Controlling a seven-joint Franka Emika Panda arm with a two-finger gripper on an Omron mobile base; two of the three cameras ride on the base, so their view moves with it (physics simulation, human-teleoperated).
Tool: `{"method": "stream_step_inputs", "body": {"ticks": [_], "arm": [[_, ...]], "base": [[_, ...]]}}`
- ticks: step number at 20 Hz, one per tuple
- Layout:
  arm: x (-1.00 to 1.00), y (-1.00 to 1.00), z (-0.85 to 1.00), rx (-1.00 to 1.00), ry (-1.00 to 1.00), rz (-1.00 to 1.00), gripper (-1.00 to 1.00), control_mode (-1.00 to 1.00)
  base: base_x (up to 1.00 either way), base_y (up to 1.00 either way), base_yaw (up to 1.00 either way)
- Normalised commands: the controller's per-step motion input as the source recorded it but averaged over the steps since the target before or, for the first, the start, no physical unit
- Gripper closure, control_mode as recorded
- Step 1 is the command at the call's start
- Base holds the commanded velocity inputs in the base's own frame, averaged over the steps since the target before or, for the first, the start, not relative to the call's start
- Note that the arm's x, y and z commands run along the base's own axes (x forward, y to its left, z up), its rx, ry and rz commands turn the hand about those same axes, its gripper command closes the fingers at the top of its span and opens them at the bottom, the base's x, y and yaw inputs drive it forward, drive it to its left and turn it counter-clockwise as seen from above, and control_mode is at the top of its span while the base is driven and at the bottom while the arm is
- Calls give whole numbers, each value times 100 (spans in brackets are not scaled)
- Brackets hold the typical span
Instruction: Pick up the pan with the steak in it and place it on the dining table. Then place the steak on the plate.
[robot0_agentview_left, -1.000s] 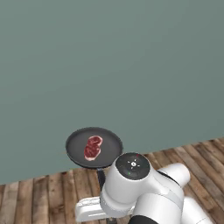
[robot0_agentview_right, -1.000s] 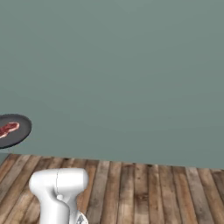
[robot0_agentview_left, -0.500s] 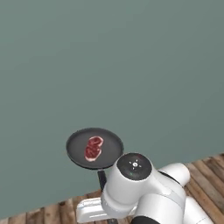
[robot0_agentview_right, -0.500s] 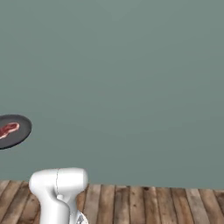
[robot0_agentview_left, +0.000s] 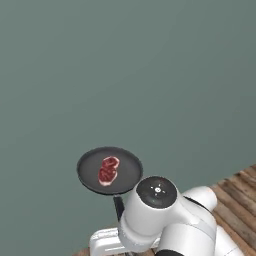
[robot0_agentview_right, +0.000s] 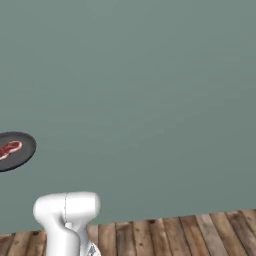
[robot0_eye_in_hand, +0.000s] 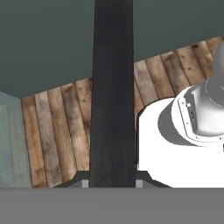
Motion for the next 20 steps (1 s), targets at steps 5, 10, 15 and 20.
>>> {"method": "stream_step_inputs", "body": {"ticks": [5, 10, 15, 20], "arm": [[0, 0, 0, 0, 0, 0, 100, 100], [0, 0, 0, 0, 0, 0, 100, 100], [0, 0, 0, 0, 0, 0, 100, 100], [0, 0, 0, 0, 0, 0, 100, 100]], "base": [[41, 0, -36], [37, 0, -38], [33, 0, -41], [31, 0, -42]]}}
